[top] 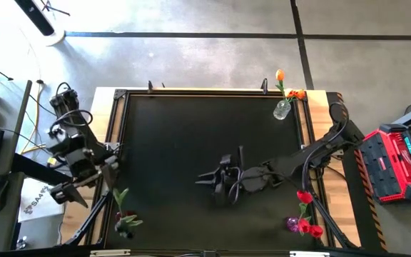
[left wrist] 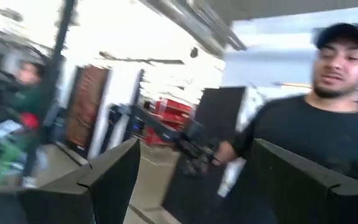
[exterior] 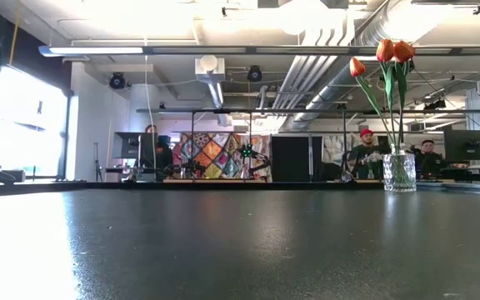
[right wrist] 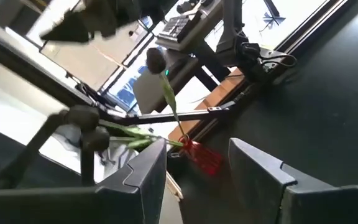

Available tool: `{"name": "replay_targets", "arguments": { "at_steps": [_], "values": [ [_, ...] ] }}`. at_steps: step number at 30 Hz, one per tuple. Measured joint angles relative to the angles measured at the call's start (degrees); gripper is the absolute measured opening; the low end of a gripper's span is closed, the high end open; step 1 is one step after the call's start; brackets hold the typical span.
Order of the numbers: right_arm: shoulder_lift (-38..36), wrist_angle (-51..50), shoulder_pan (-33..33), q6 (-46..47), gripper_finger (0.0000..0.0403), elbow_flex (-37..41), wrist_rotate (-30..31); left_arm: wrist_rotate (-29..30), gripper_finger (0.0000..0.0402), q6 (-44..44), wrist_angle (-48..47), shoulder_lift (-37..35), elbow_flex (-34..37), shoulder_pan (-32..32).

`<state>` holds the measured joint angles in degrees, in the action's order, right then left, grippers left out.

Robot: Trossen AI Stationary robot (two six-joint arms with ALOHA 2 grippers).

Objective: Sort flowers into vase by color
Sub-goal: Return to Home Position

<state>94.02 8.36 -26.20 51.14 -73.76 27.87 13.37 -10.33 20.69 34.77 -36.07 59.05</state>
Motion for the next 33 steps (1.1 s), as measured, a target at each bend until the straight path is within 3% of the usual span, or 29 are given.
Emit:
{"name": "replay_targets", "arguments": {
  "at_steps": [3, 7, 9, 12, 16, 20, 22, 27, 30, 33],
  "values": [
    [-0.1, 0.1, 0.0, -1.2, 0.0162, 0.0, 0.9, 6.9, 0.0294, 2.7, -1.4, -0.3, -2.4, 0.0],
    [-2.4, 0.1, -0.2, -5.4, 0.0161, -0.3, 5.6, 20.2, 0.0292, 5.7, -11.9, -0.7, -7.4, -0.2],
    [-3.9, 0.6, -0.2, -9.5, 0.0149, -1.2, 2.9, 21.8, 0.0281, 6.6, -16.7, -0.6, -9.7, -1.1],
    [-5.8, 0.4, -0.1, -16.0, 0.0101, -2.2, -2.7, 19.3, 0.0235, 7.5, -17.5, 0.4, -12.2, -3.7],
    [-8.5, -2.0, 0.2, -27.4, 0.0014, -2.3, -6.3, 17.6, 0.0132, 7.3, -20.8, 1.5, -14.6, -8.6],
    [-12.3, -3.9, 1.2, -35.0, 0.0010, -2.3, -12.4, 12.5, 0.0024, 8.5, -22.8, 1.9, -14.5, -14.6],
    [-15.1, -6.5, 1.3, -37.7, 0.0003, -2.3, -14.4, 11.1, 0.0011, 7.6, -22.6, 2.2, -14.4, -17.5],
    [-22.6, -19.2, 2.0, -42.8, 0.0001, -2.4, -12.8, 10.8, 0.0005, 6.5, -24.8, 3.2, -14.4, -25.3],
    [-26.0, -26.0, 4.1, -45.2, 0.0001, -2.4, -12.5, 6.4, 0.0002, 8.8, -23.6, 4.5, -14.4, -29.4],
    [-28.2, -29.4, 6.9, -48.8, 0.0000, -2.3, -15.9, 5.4, 0.0001, 8.9, -25.2, 6.3, -14.4, -34.7]
  ]
}}
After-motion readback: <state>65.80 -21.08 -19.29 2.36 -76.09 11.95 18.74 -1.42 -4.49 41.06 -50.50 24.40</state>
